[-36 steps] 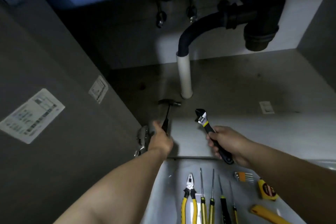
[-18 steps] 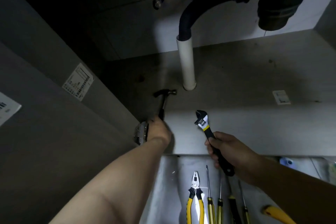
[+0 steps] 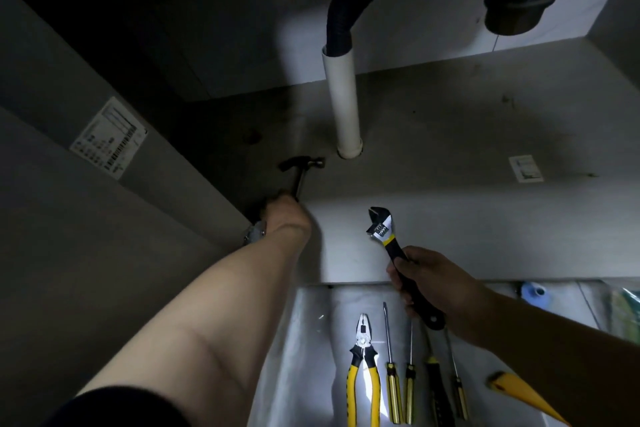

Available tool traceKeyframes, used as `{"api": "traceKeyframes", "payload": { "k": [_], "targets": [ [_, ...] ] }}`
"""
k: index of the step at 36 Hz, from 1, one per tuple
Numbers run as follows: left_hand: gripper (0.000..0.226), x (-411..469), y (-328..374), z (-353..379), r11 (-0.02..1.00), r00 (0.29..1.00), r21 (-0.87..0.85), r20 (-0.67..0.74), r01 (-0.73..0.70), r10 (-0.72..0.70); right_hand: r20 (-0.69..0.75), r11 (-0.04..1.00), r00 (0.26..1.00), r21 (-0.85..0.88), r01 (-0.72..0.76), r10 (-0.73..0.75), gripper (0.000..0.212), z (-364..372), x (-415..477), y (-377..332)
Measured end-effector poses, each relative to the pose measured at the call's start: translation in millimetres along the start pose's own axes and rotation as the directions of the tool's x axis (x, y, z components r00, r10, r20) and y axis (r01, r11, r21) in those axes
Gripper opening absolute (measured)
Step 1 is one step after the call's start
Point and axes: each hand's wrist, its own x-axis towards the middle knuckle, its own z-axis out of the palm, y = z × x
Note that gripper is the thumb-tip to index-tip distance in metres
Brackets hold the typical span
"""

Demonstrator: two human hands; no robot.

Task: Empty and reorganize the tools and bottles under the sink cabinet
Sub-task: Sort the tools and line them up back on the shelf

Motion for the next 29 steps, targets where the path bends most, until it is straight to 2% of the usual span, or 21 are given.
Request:
{"api": "traceKeyframes", "payload": {
  "k": [16, 21, 25, 27, 29],
  "targets": [
    [0.034, -6, -4, 11, 0.999, 0.999, -0.033, -0.031, 0.019, -0.02, 0.004, 0.998, 1.0, 0.068, 0.018, -0.018, 0.019, -2, 0, 3],
    [0.033, -8, -3, 13, 0.999, 0.999, 0.036, -0.039, 0.003, -0.001, 0.014, 0.997, 1.0, 0.08, 0.023, -0.024, 0.019, -4, -1, 5],
    [0.036, -13, -3, 12, 1.0, 0.999, 0.011, -0.042, 0.012, -0.012, 0.019, 0.996, 0.999, 0.085, 0.028, -0.03, 0.018, -4, -4, 3],
    [0.035, -24, -4, 14, 0.999, 0.997, 0.047, -0.079, -0.015, 0.019, 0.002, 0.998, 1.0, 0.068, 0.018, -0.018, 0.018, -2, -4, 0],
    [0.037, -41, -8, 18, 0.99, 0.976, 0.078, -0.178, -0.116, 0.128, -0.028, 0.999, 1.0, 0.041, 0.017, -0.015, 0.016, 0, -1, -3]
  ]
}}
